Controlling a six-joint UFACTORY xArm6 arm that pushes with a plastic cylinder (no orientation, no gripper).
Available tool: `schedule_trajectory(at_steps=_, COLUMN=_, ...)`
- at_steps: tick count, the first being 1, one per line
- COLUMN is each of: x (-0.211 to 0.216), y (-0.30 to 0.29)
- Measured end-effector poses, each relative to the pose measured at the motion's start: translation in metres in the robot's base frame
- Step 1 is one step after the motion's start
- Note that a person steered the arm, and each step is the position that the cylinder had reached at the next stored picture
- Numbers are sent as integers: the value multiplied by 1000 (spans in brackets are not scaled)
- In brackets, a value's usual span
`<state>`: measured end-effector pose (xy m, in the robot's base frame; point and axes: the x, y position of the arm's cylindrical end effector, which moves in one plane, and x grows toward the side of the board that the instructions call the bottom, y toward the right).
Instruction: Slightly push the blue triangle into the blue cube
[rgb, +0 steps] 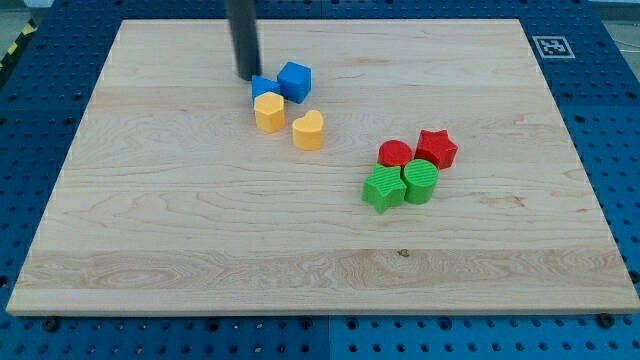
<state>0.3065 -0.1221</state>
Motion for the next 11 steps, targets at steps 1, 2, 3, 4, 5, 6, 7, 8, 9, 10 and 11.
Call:
schedule_trajectory(at_steps=1, x=6, y=-53)
schedule_trajectory(at_steps=2, x=26, y=-51)
schedule_trajectory(at_steps=3, x=26, y=-14)
schedule_trajectory(at_steps=4, x=29, y=16)
schedule_trajectory(at_steps=5, x=34, y=30)
schedule_trajectory(at_steps=6, x=34, y=32)
schedule_trajectory(at_steps=7, x=34, y=2)
schedule_trajectory(at_steps=8, x=37, y=-38)
schedule_trajectory(at_steps=9, x=52, y=-33)
schedule_trajectory(at_steps=10, x=62, y=-12)
schedule_trajectory(at_steps=11, x=67, y=13)
